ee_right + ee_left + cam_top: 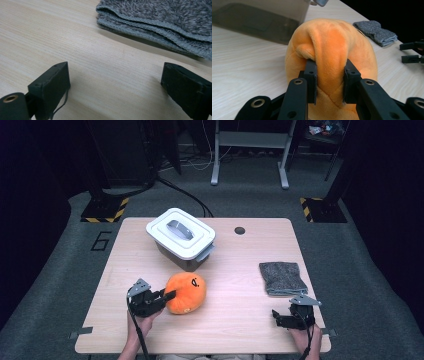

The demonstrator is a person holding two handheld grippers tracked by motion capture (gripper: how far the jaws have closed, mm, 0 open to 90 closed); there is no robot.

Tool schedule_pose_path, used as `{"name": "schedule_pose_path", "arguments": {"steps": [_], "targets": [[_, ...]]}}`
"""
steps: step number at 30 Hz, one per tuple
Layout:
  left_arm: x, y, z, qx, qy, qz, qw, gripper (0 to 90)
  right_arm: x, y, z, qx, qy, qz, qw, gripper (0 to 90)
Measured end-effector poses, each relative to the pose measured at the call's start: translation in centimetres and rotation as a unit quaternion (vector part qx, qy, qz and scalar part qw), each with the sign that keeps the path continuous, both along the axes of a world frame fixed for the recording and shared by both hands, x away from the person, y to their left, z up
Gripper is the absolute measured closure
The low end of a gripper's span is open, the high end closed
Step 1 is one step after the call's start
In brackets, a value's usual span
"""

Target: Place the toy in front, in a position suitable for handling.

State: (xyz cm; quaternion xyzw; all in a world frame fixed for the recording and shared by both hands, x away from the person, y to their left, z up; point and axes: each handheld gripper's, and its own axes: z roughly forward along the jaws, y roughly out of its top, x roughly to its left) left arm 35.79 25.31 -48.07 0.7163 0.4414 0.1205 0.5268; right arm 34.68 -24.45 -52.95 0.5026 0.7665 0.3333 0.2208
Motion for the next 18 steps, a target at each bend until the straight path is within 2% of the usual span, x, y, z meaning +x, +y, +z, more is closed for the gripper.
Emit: {"name": "schedule_pose_path", "arguments": {"steps": [10,11,12,18], "targets": [[0.7,-2.7,0.2,0.003,0.004,-0.035,0.9994,71.1,0.0,0.0,0.0,0.0,0.0,0.0,1.0,7.5],[0.9,-3.0,0.1,0.005,-0.002,-0.039,0.9992,71.0,0.0,0.0,0.0,0.0,0.0,0.0,1.0,7.5],[0.9,-3.3,0.2,0.002,0.004,-0.041,0.9992,71.0,0.0,0.0,0.0,0.0,0.0,0.0,1.0,7.5],[1.8,-5.0,0.5,-0.001,0.004,-0.057,0.9984,71.0,0.0,0.0,0.0,0.0,0.001,-0.002,1.0,7.6]]}}
